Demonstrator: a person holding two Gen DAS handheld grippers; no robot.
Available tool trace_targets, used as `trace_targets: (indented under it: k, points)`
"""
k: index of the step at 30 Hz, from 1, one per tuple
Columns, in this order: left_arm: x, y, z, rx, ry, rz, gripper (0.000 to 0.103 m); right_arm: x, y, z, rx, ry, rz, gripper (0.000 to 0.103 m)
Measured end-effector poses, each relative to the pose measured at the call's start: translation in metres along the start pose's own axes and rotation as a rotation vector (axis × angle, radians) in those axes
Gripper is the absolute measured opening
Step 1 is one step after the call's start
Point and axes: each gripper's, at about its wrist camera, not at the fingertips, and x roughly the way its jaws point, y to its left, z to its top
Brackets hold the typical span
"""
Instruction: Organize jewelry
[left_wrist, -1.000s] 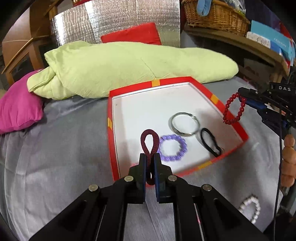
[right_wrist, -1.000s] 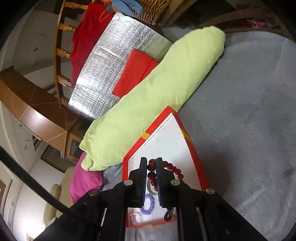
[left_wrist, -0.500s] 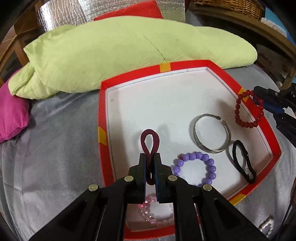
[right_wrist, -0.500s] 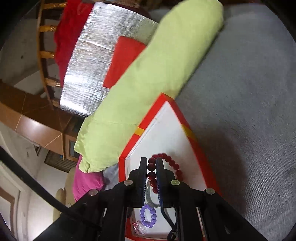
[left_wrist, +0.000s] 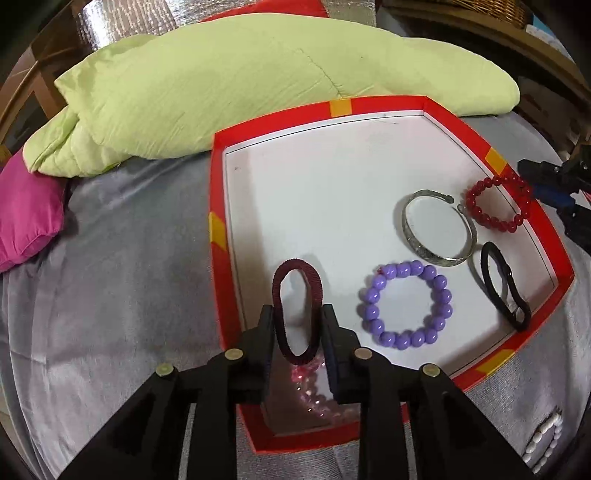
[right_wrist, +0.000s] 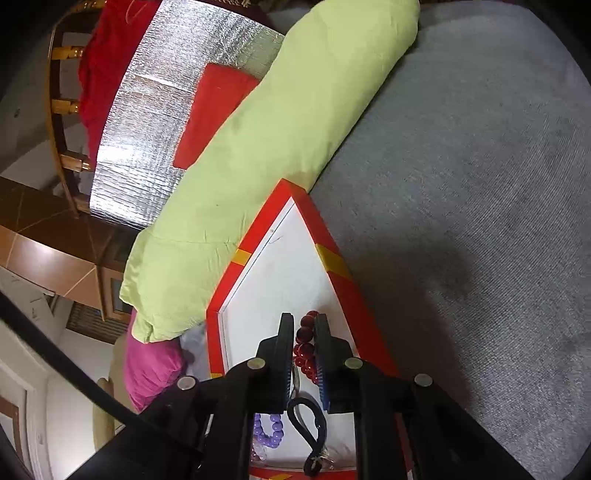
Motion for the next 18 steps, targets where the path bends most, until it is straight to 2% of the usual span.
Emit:
trace_targets:
  k: [2,5,8,10,14,18]
  points:
    - [-0.001,0.002,-0.001,-0.006,0.004,0.001,0.032,-0.008,0.005,0.001,-0.017,-0.030,0.007,0.015]
    - [-0.004,0.000,-0.006,0.014,-0.003,-0.002,0.037,-0.022,0.007,0.005,-0.009,-0.069,0.024,0.022]
    - [-0.005,-0.005,-0.010,0.047,-0.015,0.026,0.042,-0.034,0.005,0.010,0.011,-0.101,0.037,0.023]
    - [-0.007,-0.005,-0.013,0.045,-0.010,0.015,0.042,-0.038,0.005,0.012,0.019,-0.111,0.030,0.023]
    - [-0.008,-0.008,-0.018,0.079,-0.001,0.028,0.042,-0.037,-0.001,0.014,0.046,-0.092,0.010,0.023]
    - [-0.008,-0.006,-0.021,0.070,0.015,0.018,0.042,-0.030,-0.014,0.012,0.074,-0.044,-0.067,0.023]
